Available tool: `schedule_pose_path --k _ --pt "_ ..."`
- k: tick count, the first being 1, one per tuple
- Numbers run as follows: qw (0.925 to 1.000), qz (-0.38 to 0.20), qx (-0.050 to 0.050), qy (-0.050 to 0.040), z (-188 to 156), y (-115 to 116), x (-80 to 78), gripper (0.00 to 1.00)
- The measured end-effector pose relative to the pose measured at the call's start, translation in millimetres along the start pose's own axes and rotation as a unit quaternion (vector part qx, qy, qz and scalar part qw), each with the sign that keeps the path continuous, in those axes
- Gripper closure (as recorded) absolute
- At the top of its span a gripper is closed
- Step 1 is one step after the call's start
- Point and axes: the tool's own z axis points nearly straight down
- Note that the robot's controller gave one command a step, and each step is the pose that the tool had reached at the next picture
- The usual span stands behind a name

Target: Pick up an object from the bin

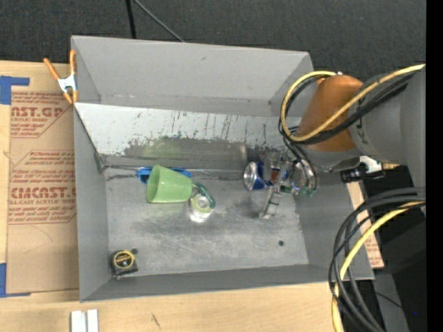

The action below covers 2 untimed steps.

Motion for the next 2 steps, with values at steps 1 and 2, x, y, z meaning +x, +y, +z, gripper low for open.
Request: schedule_pose_path --k 1,2 --pt "1.0 0.003 0.002 -0.0086 -1.4 -2.9 -3.8 1.0" --pt "0.9999 -0.008 0.008 -0.0069 -192.0 16.1 14.6 1.0"
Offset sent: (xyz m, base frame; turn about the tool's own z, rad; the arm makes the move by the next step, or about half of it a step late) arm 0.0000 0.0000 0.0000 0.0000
